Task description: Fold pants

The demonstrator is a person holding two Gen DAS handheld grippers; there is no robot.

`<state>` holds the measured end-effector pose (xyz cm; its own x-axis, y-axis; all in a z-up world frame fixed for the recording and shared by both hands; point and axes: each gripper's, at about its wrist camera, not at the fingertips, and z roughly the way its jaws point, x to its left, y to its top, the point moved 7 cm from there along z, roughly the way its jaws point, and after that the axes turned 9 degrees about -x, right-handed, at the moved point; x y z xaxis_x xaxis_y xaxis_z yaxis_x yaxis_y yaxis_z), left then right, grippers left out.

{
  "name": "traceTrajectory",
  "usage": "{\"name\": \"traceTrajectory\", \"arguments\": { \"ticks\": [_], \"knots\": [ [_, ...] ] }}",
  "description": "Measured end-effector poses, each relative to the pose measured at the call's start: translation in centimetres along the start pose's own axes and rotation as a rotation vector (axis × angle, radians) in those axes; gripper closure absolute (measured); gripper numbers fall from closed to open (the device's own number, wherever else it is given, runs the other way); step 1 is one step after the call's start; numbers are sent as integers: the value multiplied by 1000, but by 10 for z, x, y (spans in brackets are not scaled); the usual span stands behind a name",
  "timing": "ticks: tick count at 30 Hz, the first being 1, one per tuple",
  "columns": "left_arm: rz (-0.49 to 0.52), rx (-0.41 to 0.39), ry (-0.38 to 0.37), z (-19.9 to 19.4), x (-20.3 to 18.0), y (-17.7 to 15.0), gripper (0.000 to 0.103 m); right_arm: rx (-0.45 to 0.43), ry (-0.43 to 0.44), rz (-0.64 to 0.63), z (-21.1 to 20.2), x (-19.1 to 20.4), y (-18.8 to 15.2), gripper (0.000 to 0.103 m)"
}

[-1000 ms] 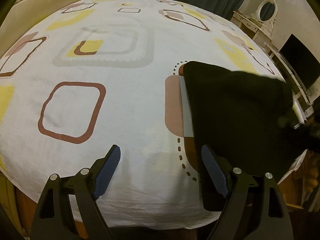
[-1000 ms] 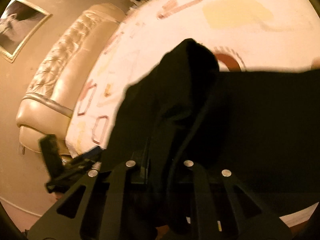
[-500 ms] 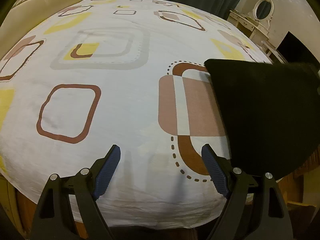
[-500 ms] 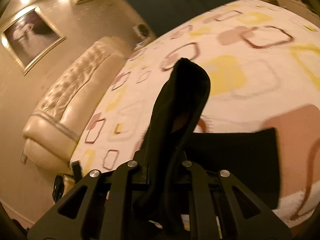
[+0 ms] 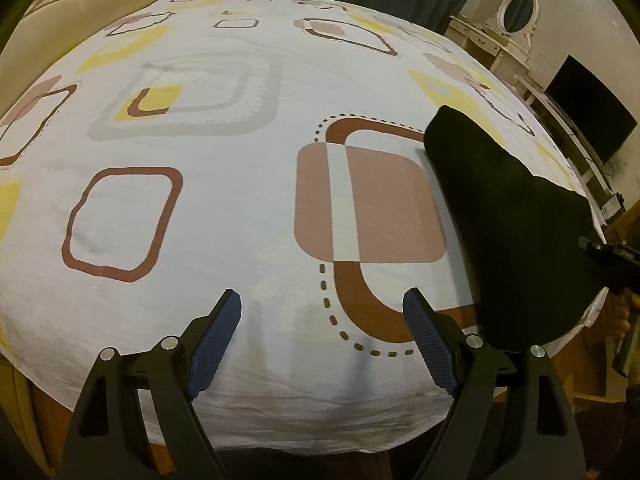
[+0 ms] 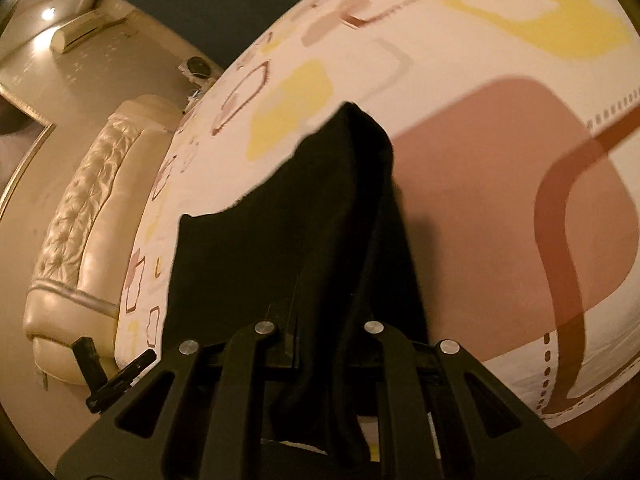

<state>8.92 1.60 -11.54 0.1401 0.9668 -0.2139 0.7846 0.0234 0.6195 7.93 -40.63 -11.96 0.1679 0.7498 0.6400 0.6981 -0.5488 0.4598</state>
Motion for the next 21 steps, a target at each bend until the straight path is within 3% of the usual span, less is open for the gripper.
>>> {"name": "traceTrajectory", "arguments": {
  "ticks": [14,19,21],
  "knots": [
    [18,2,-3,0,-6,-2,21,-47,76,122,-7,-23,-7,84],
    [18,2,-4,1,-6,-2,21,-94,78,149,-28,-35,-8,71],
    [20,2,-5,0,-7,-2,21,-122,16,158,-37,-46,-5,43]
  ]
}}
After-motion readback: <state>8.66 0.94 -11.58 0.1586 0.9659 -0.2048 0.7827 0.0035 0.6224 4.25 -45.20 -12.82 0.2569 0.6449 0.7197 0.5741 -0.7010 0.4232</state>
